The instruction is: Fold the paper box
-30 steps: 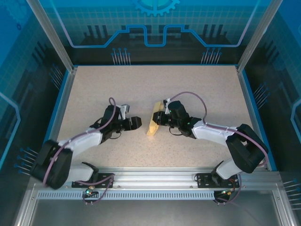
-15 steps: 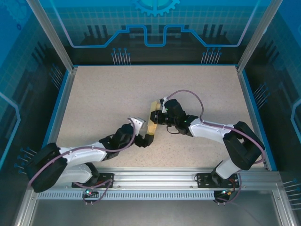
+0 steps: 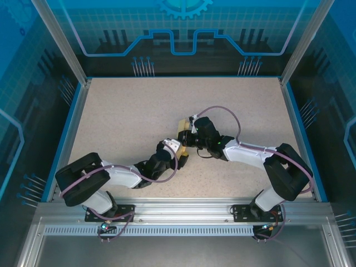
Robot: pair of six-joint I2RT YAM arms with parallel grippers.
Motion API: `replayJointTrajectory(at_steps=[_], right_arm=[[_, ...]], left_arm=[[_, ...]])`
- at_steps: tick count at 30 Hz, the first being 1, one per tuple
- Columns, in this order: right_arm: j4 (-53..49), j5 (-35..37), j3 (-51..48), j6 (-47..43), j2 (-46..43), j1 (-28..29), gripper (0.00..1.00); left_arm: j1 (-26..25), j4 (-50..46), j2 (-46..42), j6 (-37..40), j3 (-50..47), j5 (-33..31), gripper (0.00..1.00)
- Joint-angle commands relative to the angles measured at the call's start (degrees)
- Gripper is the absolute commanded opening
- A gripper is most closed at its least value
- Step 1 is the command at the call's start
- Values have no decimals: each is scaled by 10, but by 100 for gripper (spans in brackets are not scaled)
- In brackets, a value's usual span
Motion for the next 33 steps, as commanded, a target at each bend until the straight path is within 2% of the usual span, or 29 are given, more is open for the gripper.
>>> replayJointTrajectory(at_steps=[1,8,19,28,31,33], right_arm=[[-60,13,-5,-11,15,9,16],[-59,15,-4,-13,11,9,17],[-66,12,13,-23,-14,1,26],[-118,25,18,-54,-79,-18,38],[-143,38,13,-75,-113,-29,42],[-156,40,10,-104,-134,-42,45]], left_arm=[[-4,69,17,22,10,-33,86],[-4,114,28,20,-12,-21,71],[-4,133,38,14,-25,4,48],[7,137,27,8,-36,36,42],[23,135,18,1,-40,71,40],[41,135,12,-4,-43,121,40]])
